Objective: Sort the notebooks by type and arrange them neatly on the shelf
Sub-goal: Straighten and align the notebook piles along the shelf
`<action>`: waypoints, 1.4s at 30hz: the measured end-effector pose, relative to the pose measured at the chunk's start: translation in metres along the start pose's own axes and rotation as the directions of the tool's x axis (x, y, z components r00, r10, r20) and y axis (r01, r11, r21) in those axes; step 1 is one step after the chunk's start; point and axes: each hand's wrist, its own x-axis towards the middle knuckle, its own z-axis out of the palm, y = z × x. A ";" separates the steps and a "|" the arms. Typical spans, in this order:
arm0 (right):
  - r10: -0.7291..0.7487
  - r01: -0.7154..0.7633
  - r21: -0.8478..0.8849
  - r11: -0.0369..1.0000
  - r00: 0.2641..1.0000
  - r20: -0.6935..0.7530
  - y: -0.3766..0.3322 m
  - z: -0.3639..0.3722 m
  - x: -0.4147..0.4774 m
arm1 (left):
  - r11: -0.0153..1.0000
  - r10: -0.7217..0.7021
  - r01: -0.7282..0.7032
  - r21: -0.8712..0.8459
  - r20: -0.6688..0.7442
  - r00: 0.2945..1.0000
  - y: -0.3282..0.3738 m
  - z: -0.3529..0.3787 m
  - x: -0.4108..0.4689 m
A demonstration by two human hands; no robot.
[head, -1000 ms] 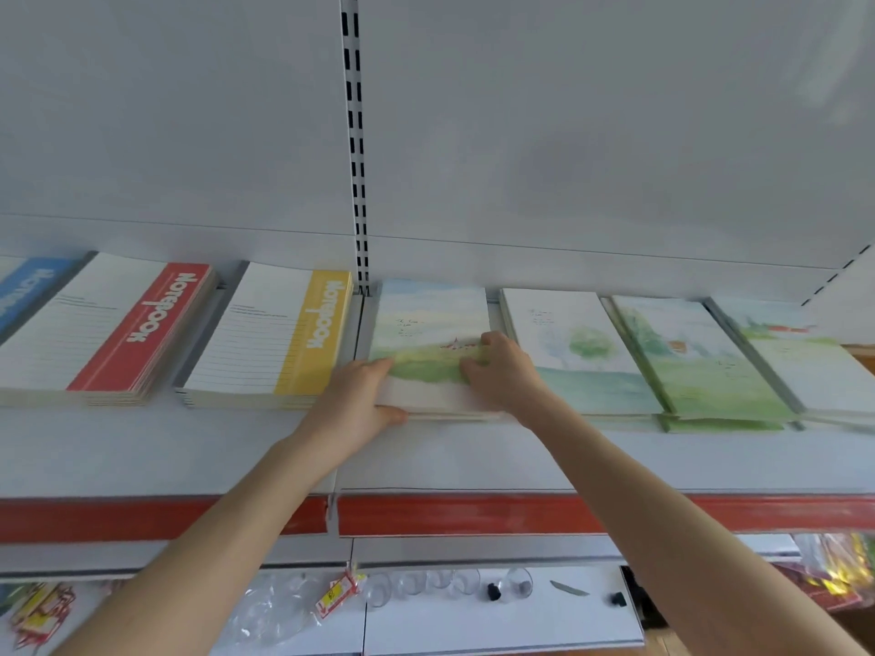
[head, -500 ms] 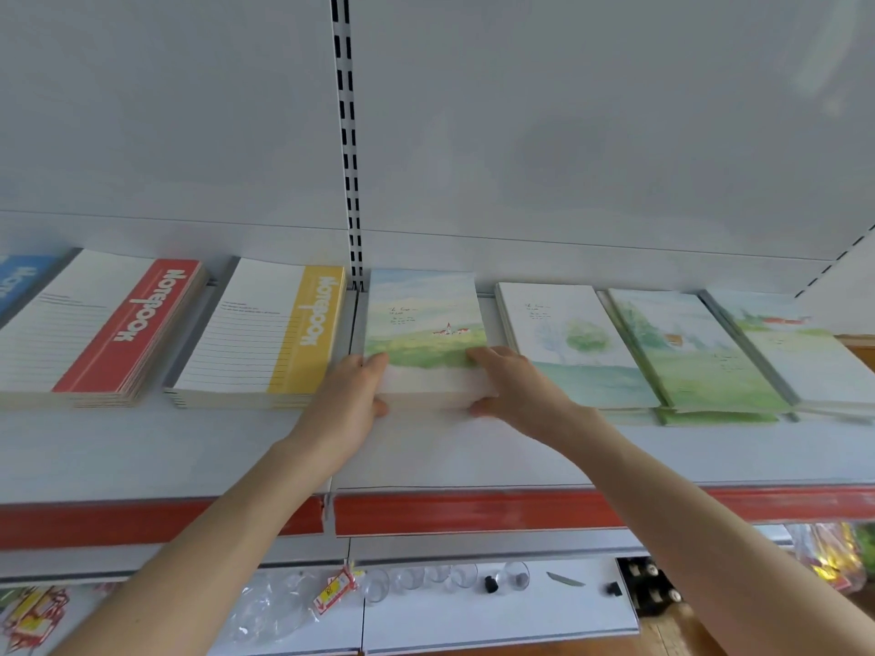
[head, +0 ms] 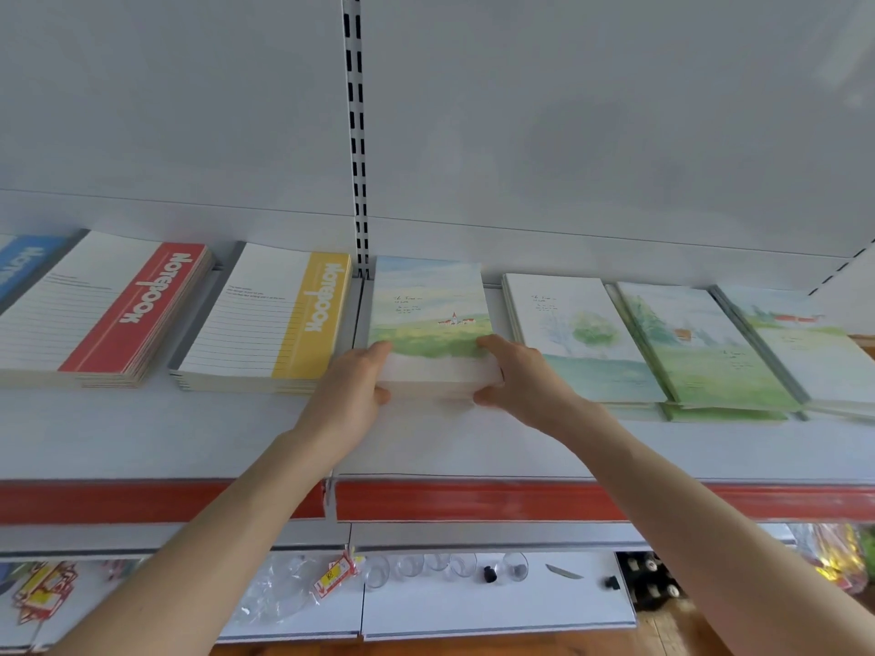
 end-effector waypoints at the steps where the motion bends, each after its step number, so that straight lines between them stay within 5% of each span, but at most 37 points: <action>1: 0.016 -0.016 0.016 1.000 1.000 0.003 -0.001 0.000 -0.001 | 1.000 -0.012 0.012 -0.019 -0.008 1.000 0.001 0.000 0.000; 12: 0.096 -0.094 0.064 0.993 0.995 -0.026 -0.012 0.004 -0.001 | 0.998 -0.046 0.046 -0.034 -0.010 0.999 0.004 0.000 0.004; 25: -0.006 0.015 -0.085 0.996 0.995 0.103 -0.002 -0.002 0.008 | 0.999 -0.025 0.026 -0.025 0.020 0.999 0.000 0.002 0.003; 30: -0.017 0.013 0.031 0.999 0.992 0.122 0.002 -0.005 0.003 | 0.997 -0.040 0.046 -0.059 0.099 0.994 0.003 -0.009 0.001; 34: 0.062 -0.079 0.249 0.965 0.995 0.073 0.005 -0.009 0.017 | 0.992 -0.073 0.073 -0.102 0.012 0.997 0.010 -0.012 0.014; 42: 0.226 -0.184 0.304 0.935 0.968 -0.109 -0.006 -0.007 0.069 | 0.944 -0.267 0.235 -0.230 -0.121 0.956 0.020 -0.010 0.062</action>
